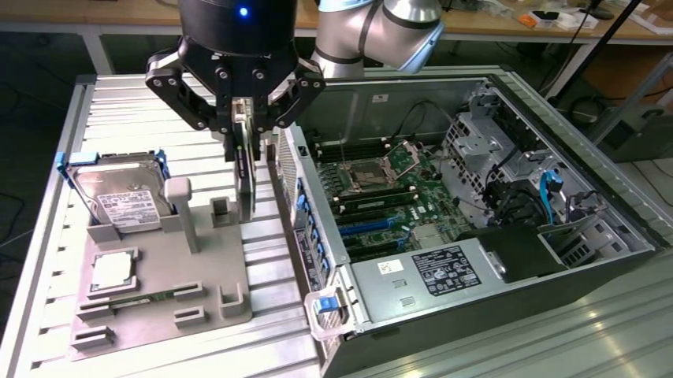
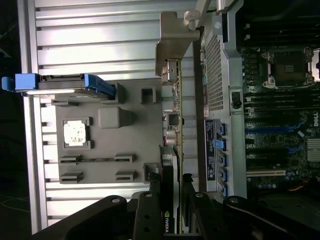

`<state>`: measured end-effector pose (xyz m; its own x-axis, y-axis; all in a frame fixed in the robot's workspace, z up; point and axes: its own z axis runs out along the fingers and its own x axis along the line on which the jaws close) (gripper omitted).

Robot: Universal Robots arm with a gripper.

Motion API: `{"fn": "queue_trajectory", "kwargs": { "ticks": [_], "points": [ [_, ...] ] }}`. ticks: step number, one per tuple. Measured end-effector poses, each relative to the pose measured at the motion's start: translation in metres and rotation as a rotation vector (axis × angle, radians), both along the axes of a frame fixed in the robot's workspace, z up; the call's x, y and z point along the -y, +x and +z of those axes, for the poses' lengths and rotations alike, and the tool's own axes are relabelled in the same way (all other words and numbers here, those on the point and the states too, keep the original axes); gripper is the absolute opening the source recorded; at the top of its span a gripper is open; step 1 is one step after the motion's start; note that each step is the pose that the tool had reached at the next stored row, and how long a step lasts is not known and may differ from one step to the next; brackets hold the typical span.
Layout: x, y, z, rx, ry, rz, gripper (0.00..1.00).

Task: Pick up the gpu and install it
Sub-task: 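Pick up the gpu and move the gpu toward the slot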

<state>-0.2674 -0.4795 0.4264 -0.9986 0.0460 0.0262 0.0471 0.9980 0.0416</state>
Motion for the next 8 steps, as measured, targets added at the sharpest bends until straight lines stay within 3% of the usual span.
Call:
{"fn": "queue_trajectory", "kwargs": {
  "ticks": [8],
  "points": [
    [0.0,0.0022,0.0,0.0,-0.0002,0.0,0.27]
  ]
}}
